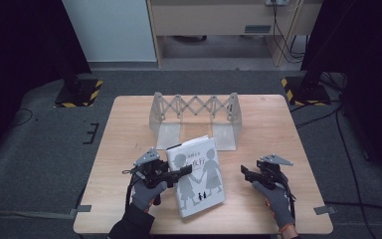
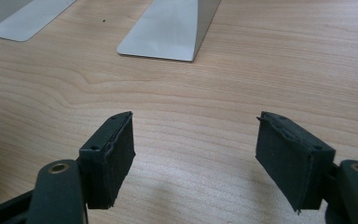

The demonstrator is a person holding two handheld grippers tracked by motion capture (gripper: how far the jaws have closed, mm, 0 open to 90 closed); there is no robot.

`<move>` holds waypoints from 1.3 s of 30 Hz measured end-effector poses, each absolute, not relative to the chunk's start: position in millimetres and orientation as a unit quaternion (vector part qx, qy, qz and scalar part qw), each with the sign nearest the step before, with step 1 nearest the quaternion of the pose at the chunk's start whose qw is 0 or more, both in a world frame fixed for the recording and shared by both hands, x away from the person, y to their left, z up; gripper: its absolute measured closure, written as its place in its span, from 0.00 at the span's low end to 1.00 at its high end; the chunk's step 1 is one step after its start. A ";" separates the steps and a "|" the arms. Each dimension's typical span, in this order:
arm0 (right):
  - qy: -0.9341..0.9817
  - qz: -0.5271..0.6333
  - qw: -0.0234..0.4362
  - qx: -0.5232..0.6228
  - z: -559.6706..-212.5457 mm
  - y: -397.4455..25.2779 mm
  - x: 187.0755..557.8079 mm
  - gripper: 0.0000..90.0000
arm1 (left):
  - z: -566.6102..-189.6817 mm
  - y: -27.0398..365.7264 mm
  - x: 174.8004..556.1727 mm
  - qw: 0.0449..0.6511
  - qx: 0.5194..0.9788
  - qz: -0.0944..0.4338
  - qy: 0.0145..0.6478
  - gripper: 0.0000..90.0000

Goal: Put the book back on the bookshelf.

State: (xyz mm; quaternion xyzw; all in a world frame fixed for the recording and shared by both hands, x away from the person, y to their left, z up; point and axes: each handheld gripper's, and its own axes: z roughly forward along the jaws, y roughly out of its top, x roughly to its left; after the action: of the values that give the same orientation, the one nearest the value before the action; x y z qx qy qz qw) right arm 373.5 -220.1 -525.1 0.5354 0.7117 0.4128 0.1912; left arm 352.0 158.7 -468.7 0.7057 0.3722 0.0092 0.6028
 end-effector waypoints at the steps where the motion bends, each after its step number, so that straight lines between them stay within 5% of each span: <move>1: 0.712 0.413 0.191 0.536 -525.1 -220.3 373.6 0.31 | -469.2 158.2 352.1 0.602 0.706 0.007 0.372 0.46; 22: 0.708 0.417 0.200 0.533 -524.9 -222.3 374.4 0.31 | -458.4 138.0 373.5 0.594 0.701 0.086 0.385 0.45; 39: 0.708 0.416 0.200 0.534 -526.0 -223.6 374.9 0.28 | -457.5 153.9 350.6 0.611 0.697 0.052 0.371 0.49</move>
State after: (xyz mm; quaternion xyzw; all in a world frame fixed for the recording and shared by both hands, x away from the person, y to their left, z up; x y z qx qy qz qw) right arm 374.9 -223.6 -526.0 0.5343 0.7083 0.4156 0.2001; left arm 350.6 153.9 -457.5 0.6975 0.3709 0.0520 0.6109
